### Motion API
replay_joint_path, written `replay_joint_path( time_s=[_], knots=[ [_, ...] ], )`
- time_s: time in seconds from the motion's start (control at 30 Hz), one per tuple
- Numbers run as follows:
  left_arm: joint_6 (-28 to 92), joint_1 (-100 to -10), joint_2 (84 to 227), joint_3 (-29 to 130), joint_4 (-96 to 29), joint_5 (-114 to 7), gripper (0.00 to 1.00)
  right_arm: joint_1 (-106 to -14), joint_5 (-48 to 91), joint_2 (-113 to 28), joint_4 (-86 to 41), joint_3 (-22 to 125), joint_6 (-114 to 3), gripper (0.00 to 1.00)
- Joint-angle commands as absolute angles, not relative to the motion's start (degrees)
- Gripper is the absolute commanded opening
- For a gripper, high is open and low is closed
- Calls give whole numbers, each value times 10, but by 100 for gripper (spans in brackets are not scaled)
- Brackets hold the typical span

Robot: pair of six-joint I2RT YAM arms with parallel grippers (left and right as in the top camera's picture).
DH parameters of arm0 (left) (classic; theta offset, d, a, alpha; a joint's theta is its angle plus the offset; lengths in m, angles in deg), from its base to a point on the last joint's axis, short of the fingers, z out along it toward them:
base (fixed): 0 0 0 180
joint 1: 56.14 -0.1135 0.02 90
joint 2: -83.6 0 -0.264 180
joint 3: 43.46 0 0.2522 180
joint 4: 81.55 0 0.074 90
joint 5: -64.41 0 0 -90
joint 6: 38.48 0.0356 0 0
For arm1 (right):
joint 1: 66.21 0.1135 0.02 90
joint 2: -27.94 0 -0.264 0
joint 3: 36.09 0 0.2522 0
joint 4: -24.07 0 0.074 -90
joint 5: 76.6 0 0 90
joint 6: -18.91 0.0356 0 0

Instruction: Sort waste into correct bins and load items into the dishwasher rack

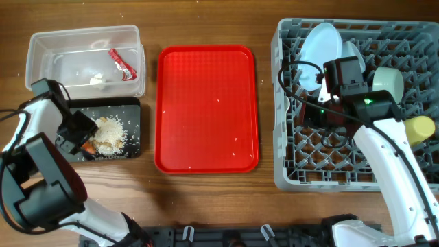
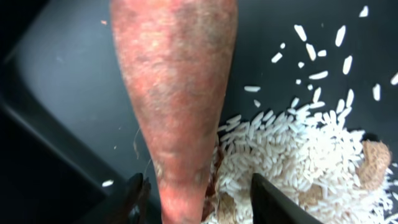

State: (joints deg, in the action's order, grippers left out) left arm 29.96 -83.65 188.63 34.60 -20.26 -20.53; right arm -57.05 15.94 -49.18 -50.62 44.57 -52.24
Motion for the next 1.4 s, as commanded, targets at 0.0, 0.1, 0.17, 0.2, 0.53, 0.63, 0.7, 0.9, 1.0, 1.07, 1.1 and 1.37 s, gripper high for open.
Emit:
replay_joint_path(
  time_s=[0.0, 0.1, 0.17, 0.2, 0.53, 0.63, 0.7, 0.9, 1.0, 1.07, 1.1, 1.37],
  knots=[
    [301, -824, 1811, 358, -200, -197, 56, -572, 161, -487, -494, 447, -516, 50],
    [301, -801, 1765, 358, -200, -197, 56, -572, 161, -487, -478, 447, -516, 54],
    [311, -762, 1731, 358, -205, -204, 56, -572, 165, -487, -447, 447, -515, 59],
    [332, -734, 1718, 358, -211, -224, 56, -572, 178, -487, -425, 447, -515, 64],
    [444, -532, 1707, 360, -95, -316, 96, -580, 257, -490, -365, 447, -621, 89],
    [434, -563, 1707, 360, 13, -366, 100, -581, 257, -490, -464, 447, -618, 89],
    [434, -579, 1705, 360, 49, -384, 98, -581, 252, -488, -501, 447, -600, 89],
    [433, -585, 1584, 308, -2, -376, 100, -581, 202, -377, -500, 425, -590, 90],
    [434, -585, 1469, 264, -49, -375, 100, -581, 190, -278, -452, 376, -590, 91],
    [433, -585, 1378, 226, -85, -376, 100, -581, 168, -206, -413, 331, -591, 100],
    [433, -585, 1338, 212, -97, -375, 100, -581, 155, -178, -402, 314, -590, 100],
    [434, -585, 1124, 171, -156, -376, 100, -581, 117, -99, -405, 275, -587, 100]
  ],
)
